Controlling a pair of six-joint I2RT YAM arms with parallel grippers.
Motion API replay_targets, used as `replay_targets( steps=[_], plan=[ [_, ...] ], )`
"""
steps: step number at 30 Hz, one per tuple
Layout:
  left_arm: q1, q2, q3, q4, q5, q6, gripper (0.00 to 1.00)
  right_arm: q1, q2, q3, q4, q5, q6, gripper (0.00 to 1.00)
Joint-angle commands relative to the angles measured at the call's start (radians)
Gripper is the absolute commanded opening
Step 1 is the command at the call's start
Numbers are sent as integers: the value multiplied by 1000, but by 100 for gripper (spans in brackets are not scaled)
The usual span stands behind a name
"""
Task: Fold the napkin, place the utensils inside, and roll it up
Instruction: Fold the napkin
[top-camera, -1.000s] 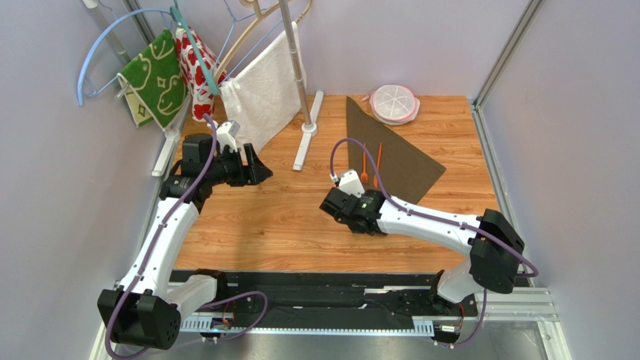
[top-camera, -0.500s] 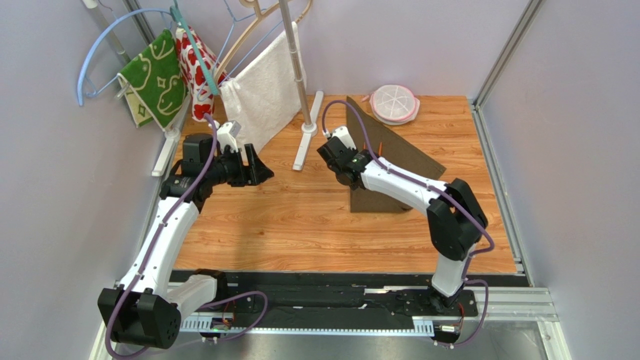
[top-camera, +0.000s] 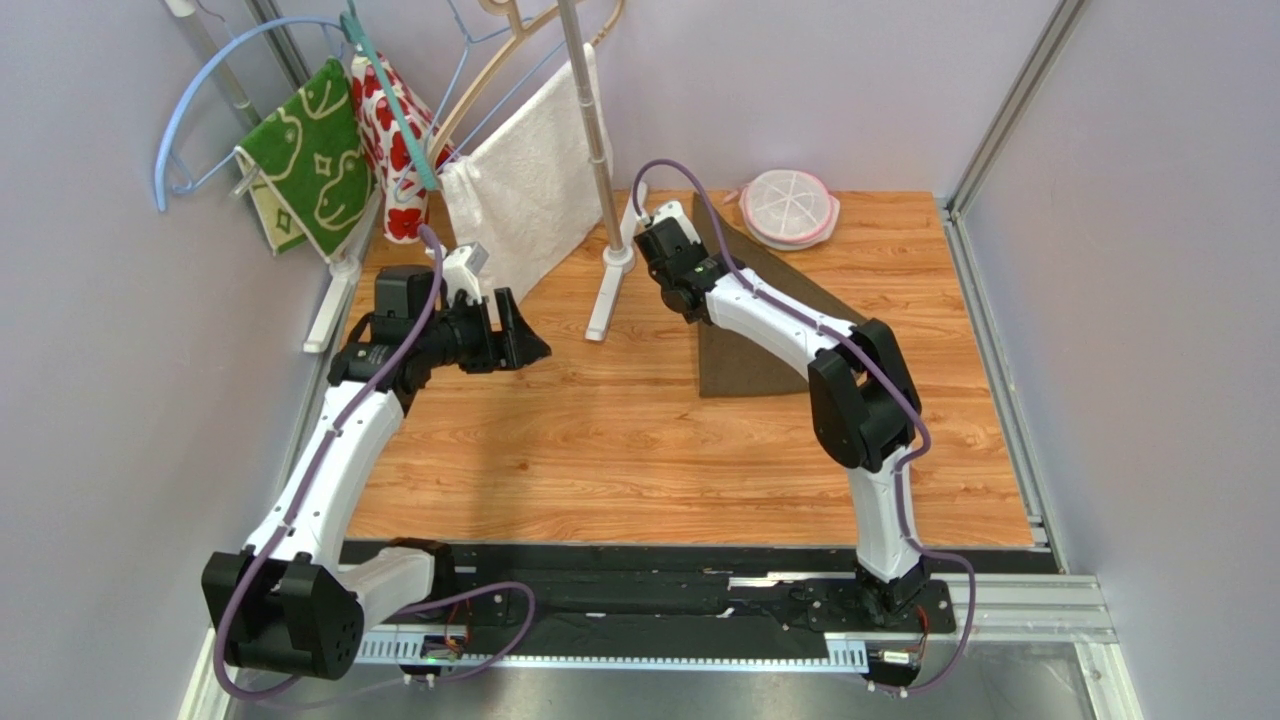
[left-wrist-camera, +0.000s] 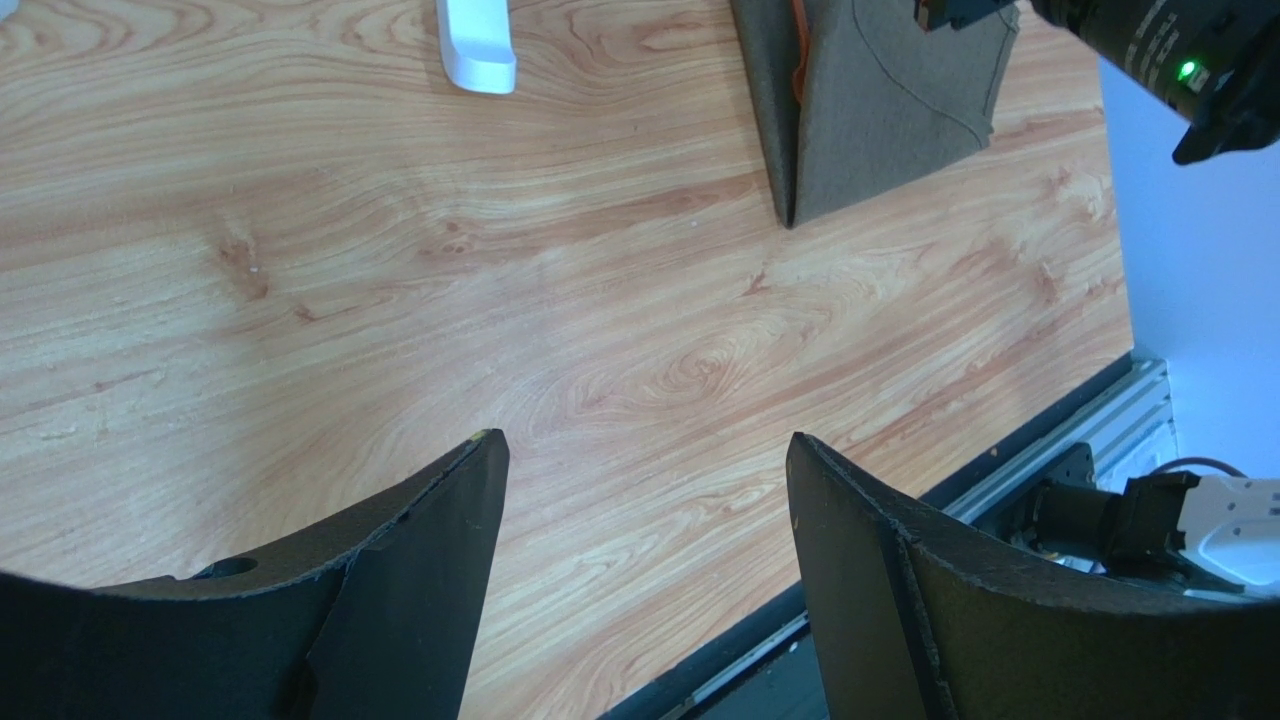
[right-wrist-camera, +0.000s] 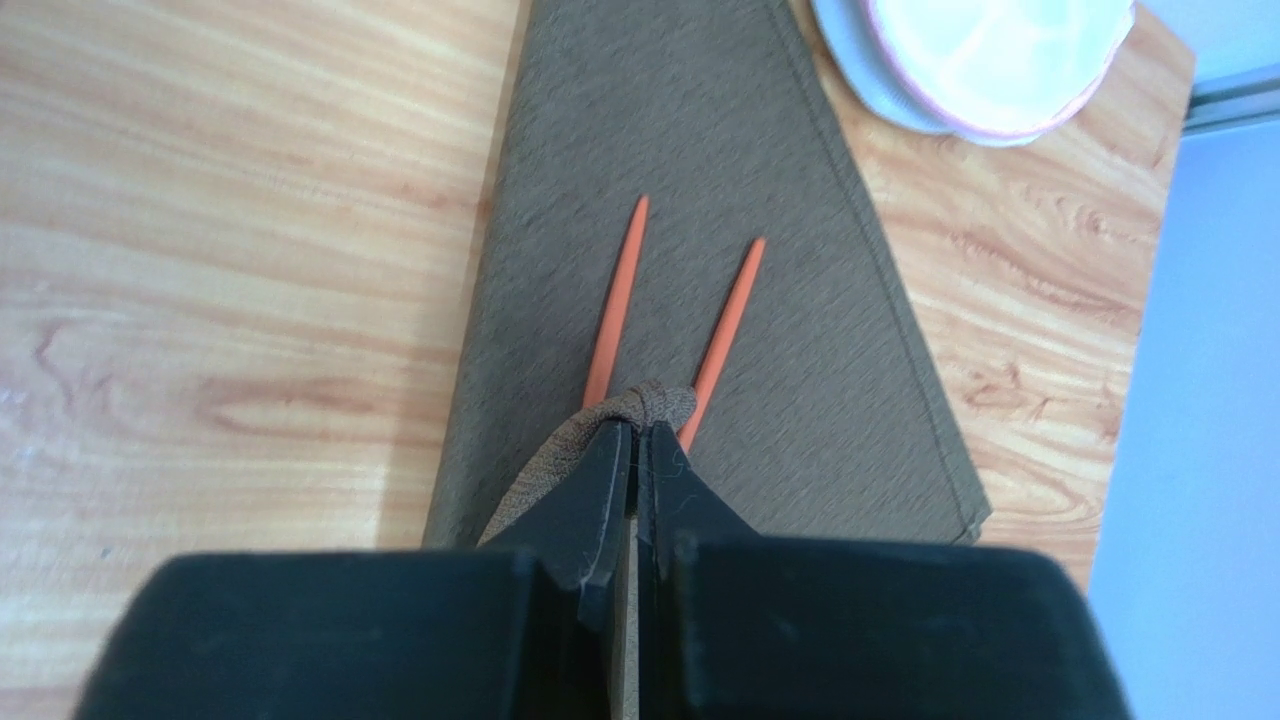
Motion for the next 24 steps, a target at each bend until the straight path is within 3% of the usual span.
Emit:
replay_targets(
  steps=[1,24],
  plan=[
    [0,13,15,11,29,2,77,-12,34,94,45,36,-74,0],
    [2,43,18,11,47,-2,77,-68,237,255,77,55,-140,0]
  ],
)
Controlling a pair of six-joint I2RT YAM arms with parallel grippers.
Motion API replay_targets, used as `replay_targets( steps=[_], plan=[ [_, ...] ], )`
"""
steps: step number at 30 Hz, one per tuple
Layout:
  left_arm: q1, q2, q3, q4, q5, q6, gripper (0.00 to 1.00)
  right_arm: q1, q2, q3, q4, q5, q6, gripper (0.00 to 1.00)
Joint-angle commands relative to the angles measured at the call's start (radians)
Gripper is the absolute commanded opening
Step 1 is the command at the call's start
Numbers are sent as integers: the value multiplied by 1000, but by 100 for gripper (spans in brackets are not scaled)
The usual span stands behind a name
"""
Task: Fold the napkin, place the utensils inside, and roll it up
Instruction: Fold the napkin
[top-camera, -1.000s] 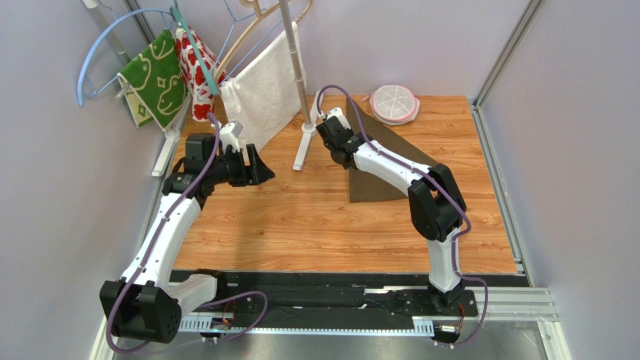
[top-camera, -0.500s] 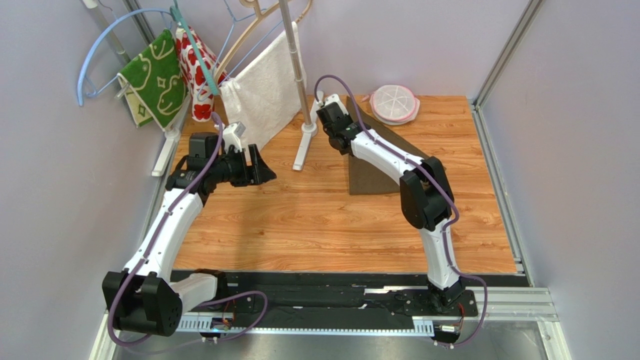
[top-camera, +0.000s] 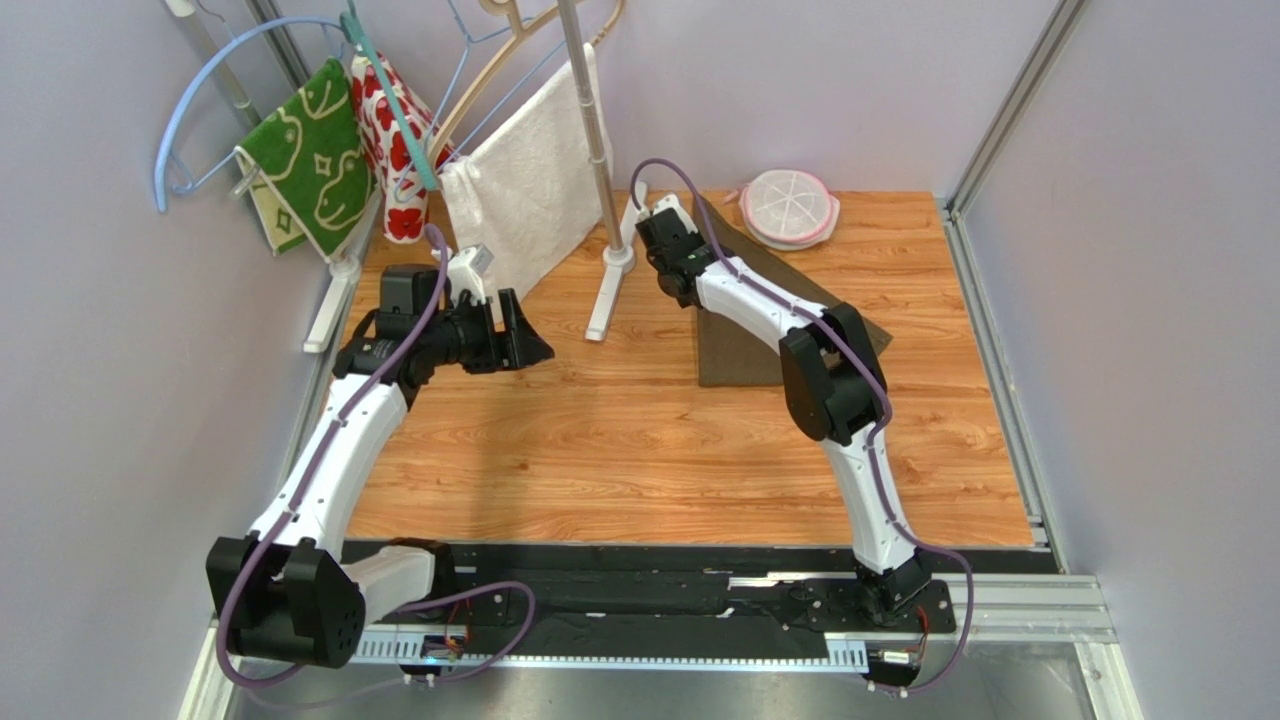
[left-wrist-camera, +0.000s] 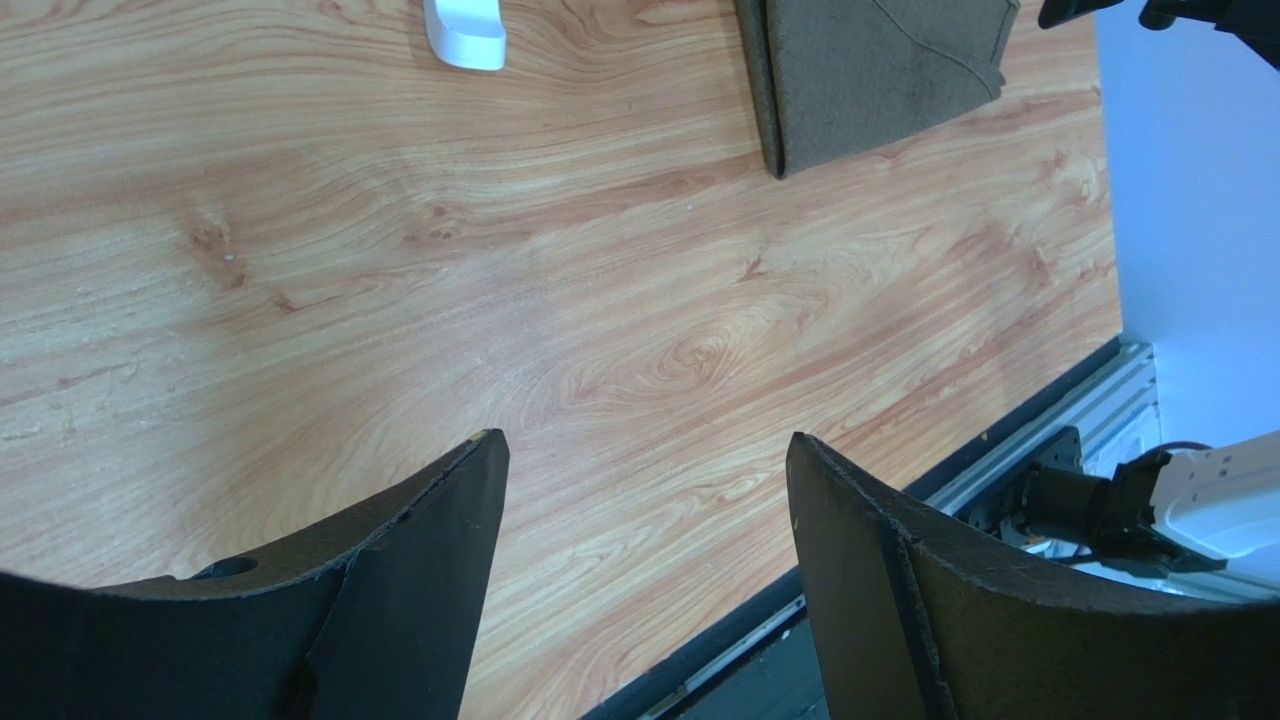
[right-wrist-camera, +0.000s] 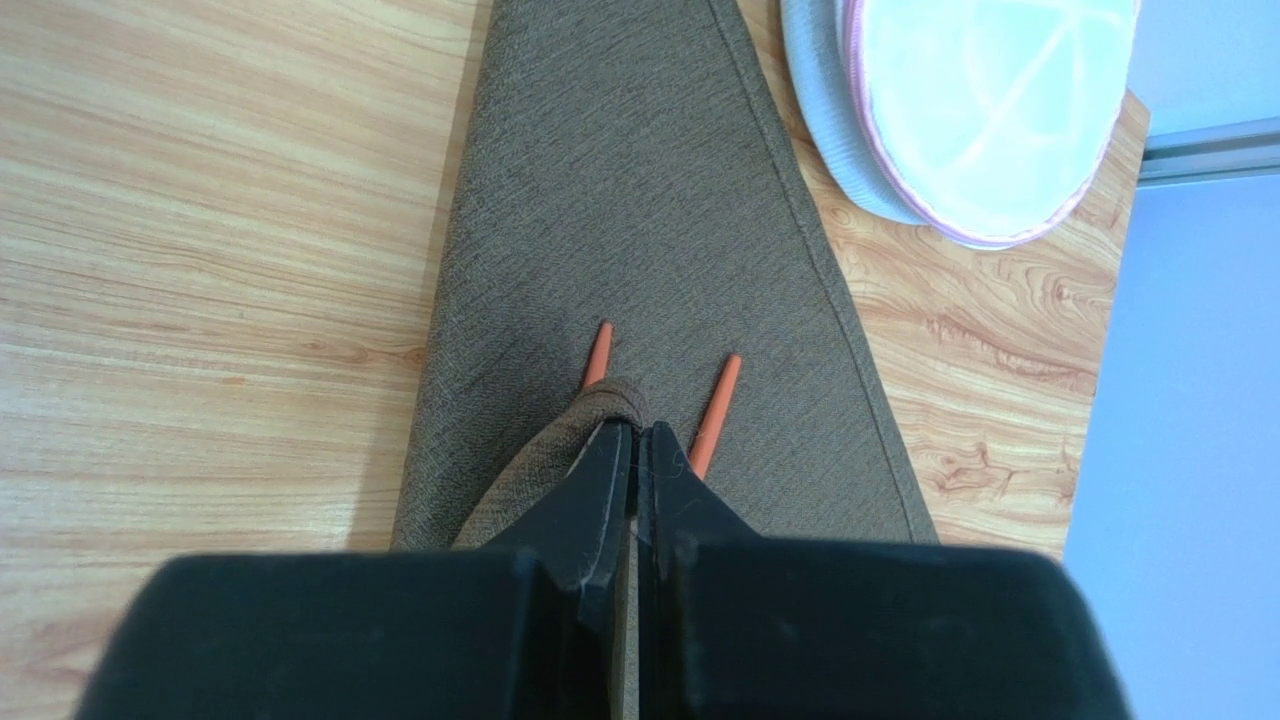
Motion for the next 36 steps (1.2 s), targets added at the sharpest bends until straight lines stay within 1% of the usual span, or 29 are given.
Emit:
replay_targets(
  steps=[1,5,6,8,9,10,12,13,14,16,17,18,19,20,22,26,27,29,31,32,36],
  plan=[
    [1,5,19,12,23,-2,77,-2,27,47,54,21,-25,0],
    [2,9,19,12,22,-2,77,-2,51,70,67,36,-27,0],
    [4,12,19,12,22,-2,77,-4,56,78,67,33,-25,8],
    [5,15,19,12,22,-2,77,-6,61,96,62,22,-16,29],
    [5,16,19,12,20,-2,77,-7,58,110,56,13,-11,50],
    [5,18,19,12,18,-4,77,-9,50,118,41,12,-1,55],
    [5,19,18,12,15,-2,78,-13,-10,103,28,-14,41,62],
    [5,19,18,12,12,-2,78,-19,-39,87,21,-33,61,62],
    [5,18,18,12,11,-2,78,-24,-107,69,13,-51,111,63],
    [5,16,16,10,3,-4,78,-38,-180,-25,-5,-114,154,63],
    [5,16,16,11,3,-5,78,-41,-265,-75,-4,-190,206,63],
    [5,16,16,10,5,-4,78,-44,-298,-121,-4,-244,263,63],
    [5,16,16,11,5,-4,78,-45,-335,-217,4,-295,297,63],
    [5,16,16,12,6,-5,78,-44,-359,-259,8,-397,326,62],
    [5,16,16,13,11,-7,77,-38,-403,-360,16,-461,399,61],
    [5,10,12,18,17,-12,77,-13,-415,-467,33,-449,450,56],
    [5,6,10,18,15,-10,77,-6,-413,-479,41,-450,455,53],
    [5,4,8,18,15,-12,77,14,-412,-505,51,-444,467,49],
    [5,4,8,18,17,-12,77,40,-401,-508,59,-435,467,47],
    [5,2,8,18,18,-13,77,48,-394,-505,58,-418,469,44],
    [5,-4,7,19,20,-13,77,71,-352,-484,36,-363,484,41]
  ],
)
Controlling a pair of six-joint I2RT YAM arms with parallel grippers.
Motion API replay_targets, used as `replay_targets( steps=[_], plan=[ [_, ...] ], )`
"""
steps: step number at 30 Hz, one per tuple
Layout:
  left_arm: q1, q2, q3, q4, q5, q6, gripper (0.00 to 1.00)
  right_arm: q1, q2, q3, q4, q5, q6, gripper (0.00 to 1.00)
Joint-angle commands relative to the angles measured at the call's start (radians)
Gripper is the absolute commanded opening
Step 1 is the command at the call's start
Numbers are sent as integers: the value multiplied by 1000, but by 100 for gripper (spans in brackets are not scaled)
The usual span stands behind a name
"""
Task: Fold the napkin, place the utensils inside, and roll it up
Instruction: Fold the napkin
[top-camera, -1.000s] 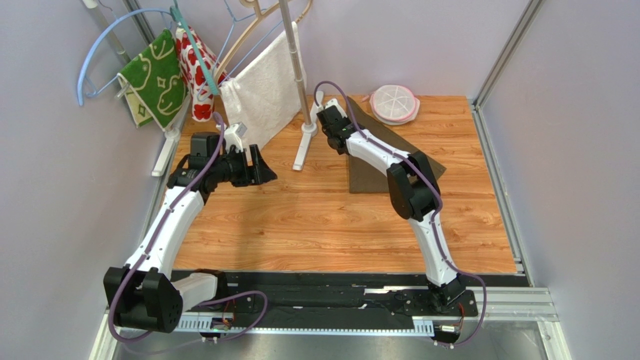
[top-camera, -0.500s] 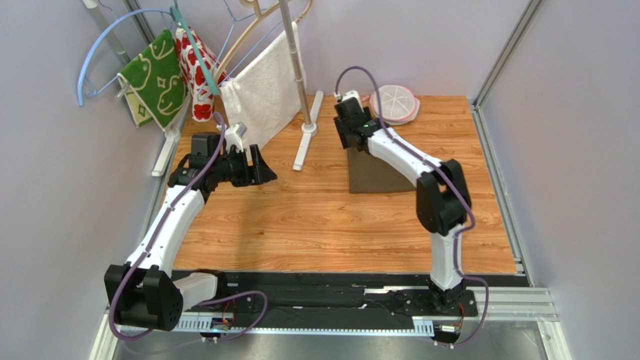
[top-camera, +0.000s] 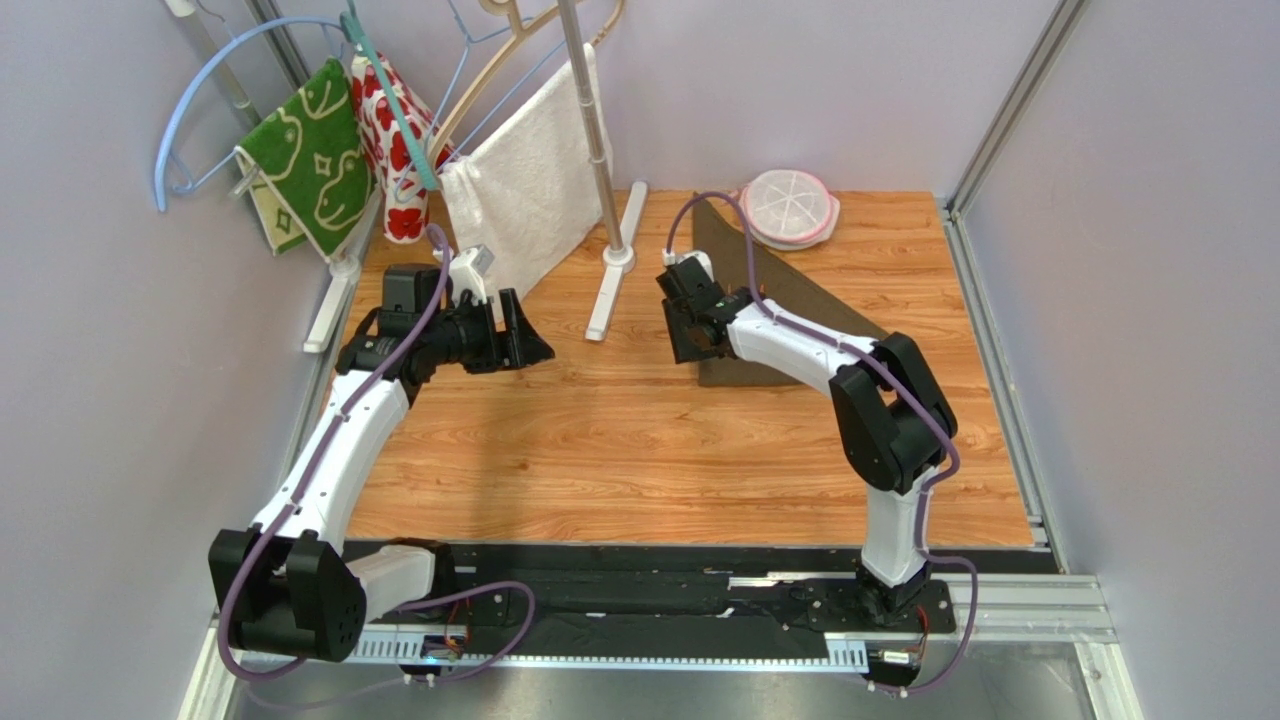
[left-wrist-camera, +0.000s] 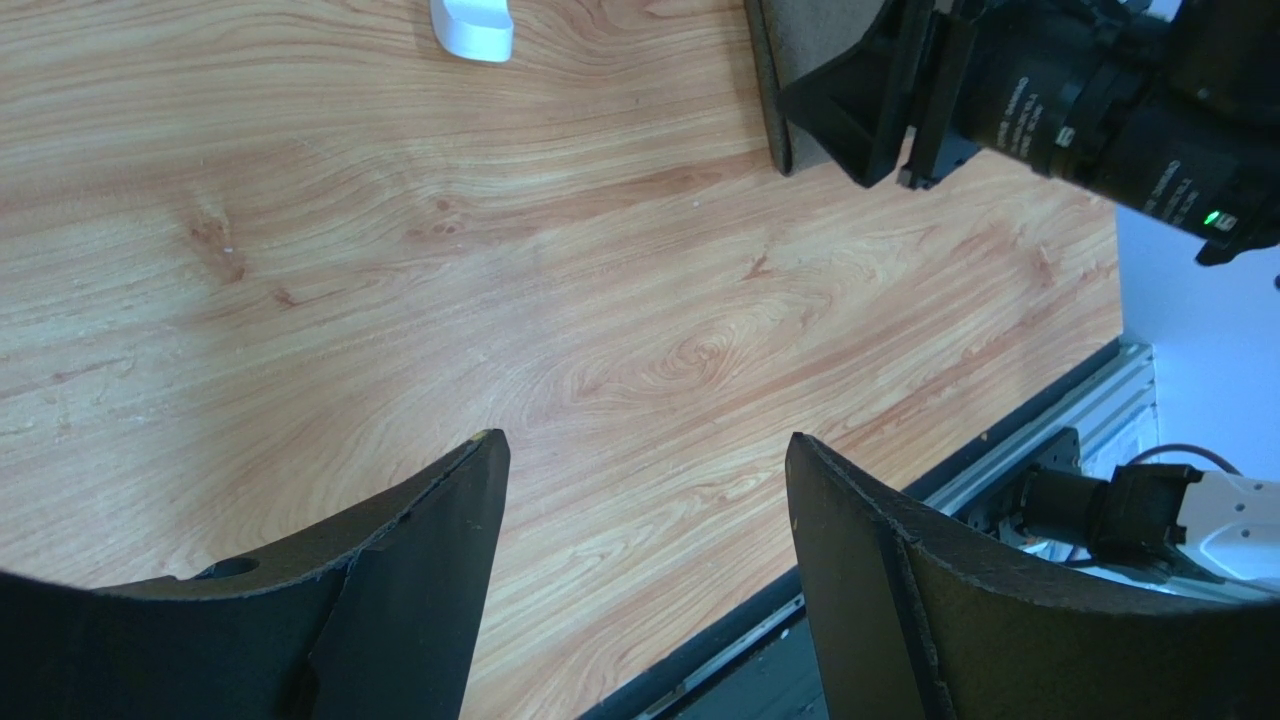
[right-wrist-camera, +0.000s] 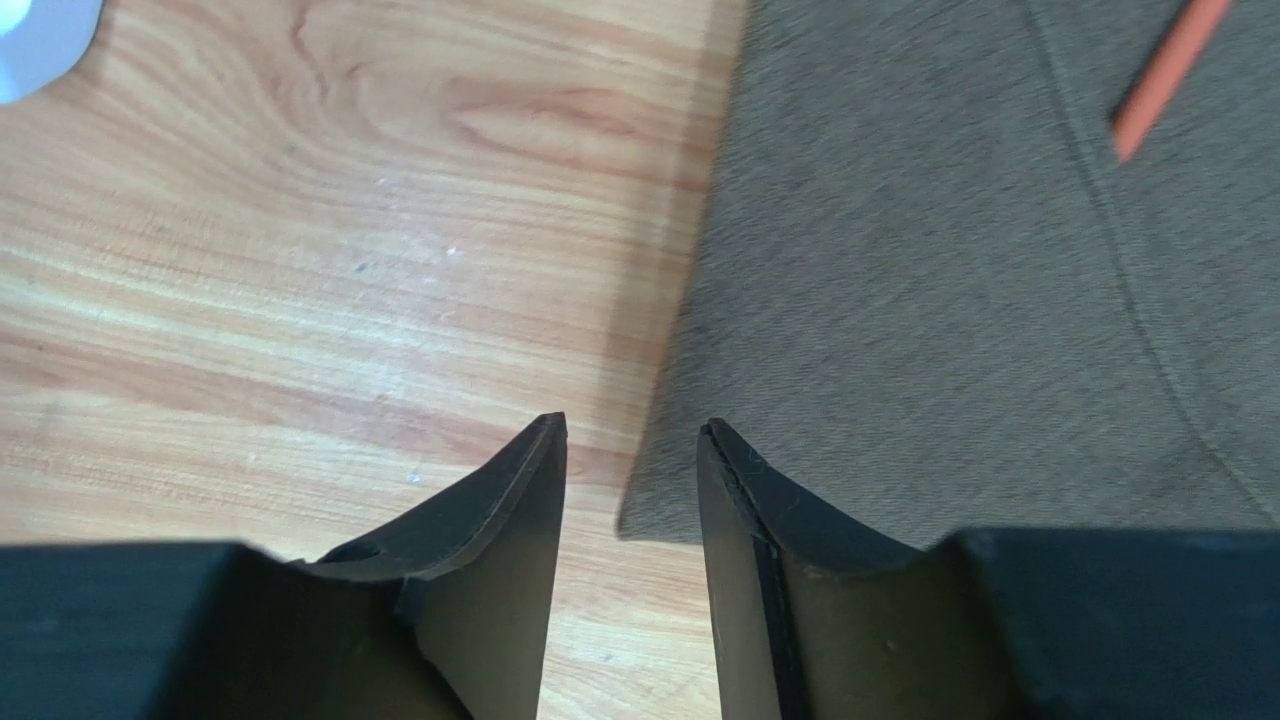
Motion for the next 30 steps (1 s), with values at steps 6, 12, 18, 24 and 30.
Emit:
replay_targets(
  steps=[6,12,18,24,30],
  plan=[
    [3,-31,7,20,26,-9,77,26,82,65,-21,149,59,36],
    [3,-31,5,23,32,-12,77,51,85,56,-43,235,62,34],
    [3,-32,5,26,35,-13,76,55,87,30,-44,221,76,19],
    [3,-35,4,26,38,-13,76,69,73,-19,-54,215,96,3],
    [3,-43,2,30,43,-16,76,94,27,-100,-57,220,132,0]
  ],
)
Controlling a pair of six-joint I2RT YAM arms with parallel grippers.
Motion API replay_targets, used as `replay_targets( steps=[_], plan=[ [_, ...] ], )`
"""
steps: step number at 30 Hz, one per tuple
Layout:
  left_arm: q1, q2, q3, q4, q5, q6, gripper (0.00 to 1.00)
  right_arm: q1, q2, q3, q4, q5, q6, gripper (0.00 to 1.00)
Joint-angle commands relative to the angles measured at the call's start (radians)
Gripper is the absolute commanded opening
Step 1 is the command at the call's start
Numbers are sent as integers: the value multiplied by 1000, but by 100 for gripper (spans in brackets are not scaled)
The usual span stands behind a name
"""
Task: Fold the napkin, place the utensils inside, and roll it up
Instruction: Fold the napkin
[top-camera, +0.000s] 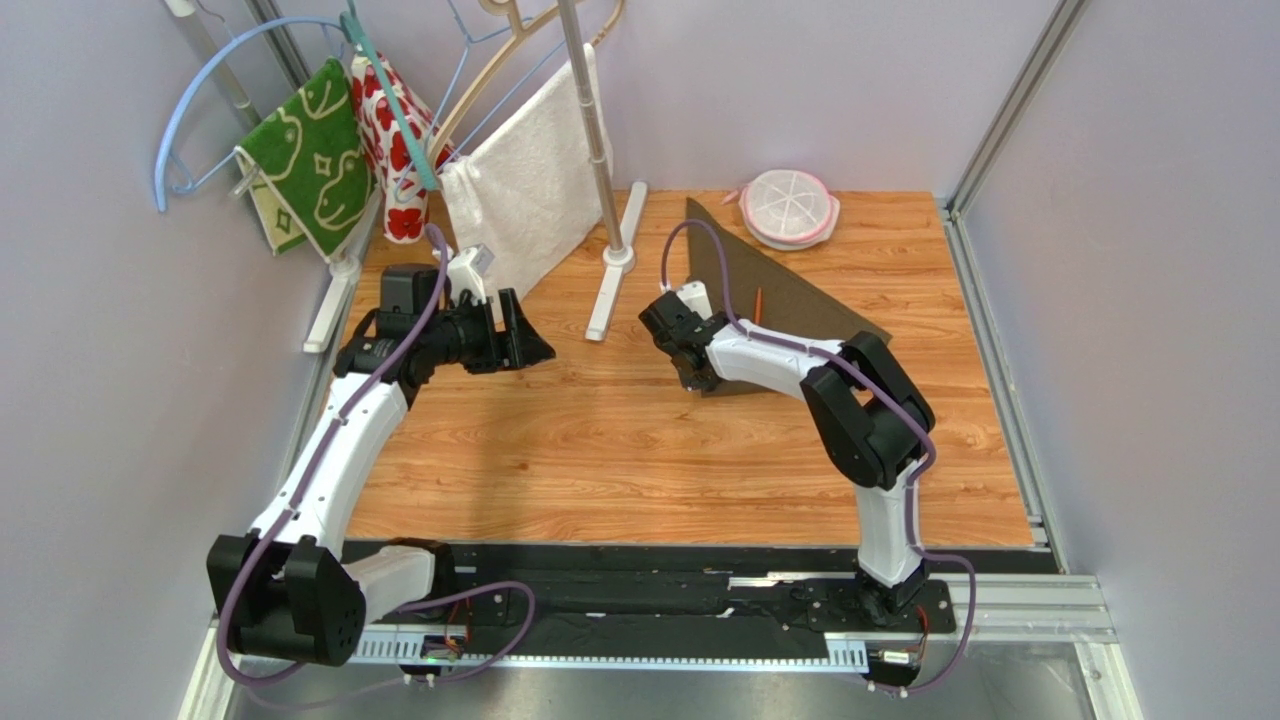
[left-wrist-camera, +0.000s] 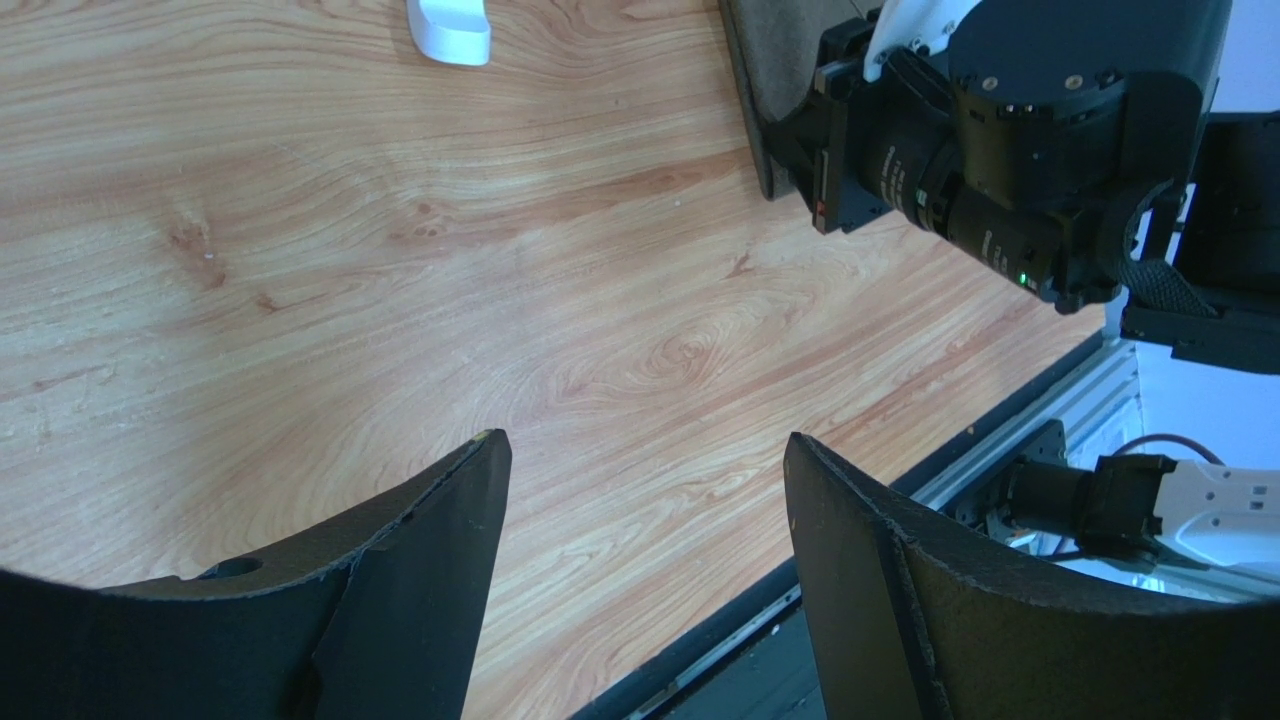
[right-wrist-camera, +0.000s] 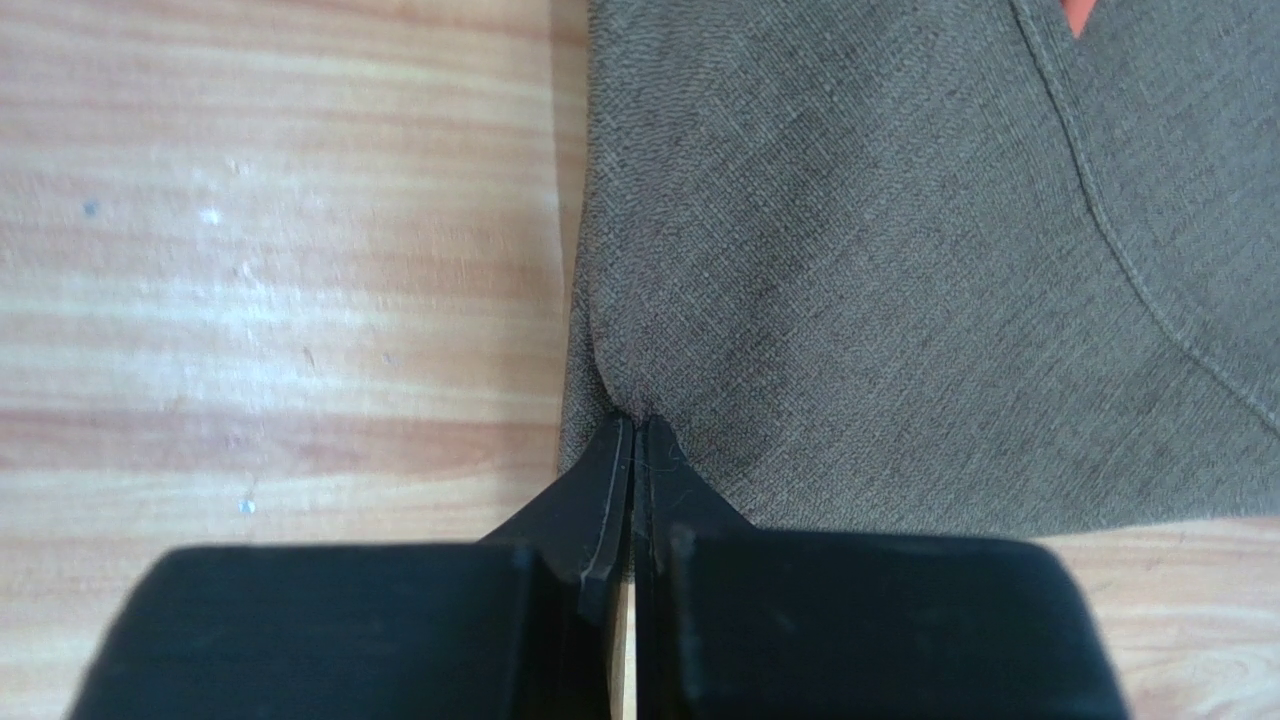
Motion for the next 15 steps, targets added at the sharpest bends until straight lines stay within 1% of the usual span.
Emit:
replay_targets(
  steps=[1,4,8,12,13,15],
  plan=[
    [3,-33,2,26,25,-14,76,23,-54,-60,-7,5,52,0],
    [3,-36,-1,31,28,-14,76,37,-55,-82,-13,-1,67,0],
    [3,-47,-4,34,31,-14,76,77,-84,-120,-62,6,102,0],
    [3,-58,-7,34,23,-14,76,146,-162,-213,-101,-3,153,0],
    [3,-62,-8,37,23,-16,76,160,-210,-238,-110,-1,180,0],
    [-1,-64,-12,38,15,-17,76,196,-262,-321,-143,6,208,0]
  ],
)
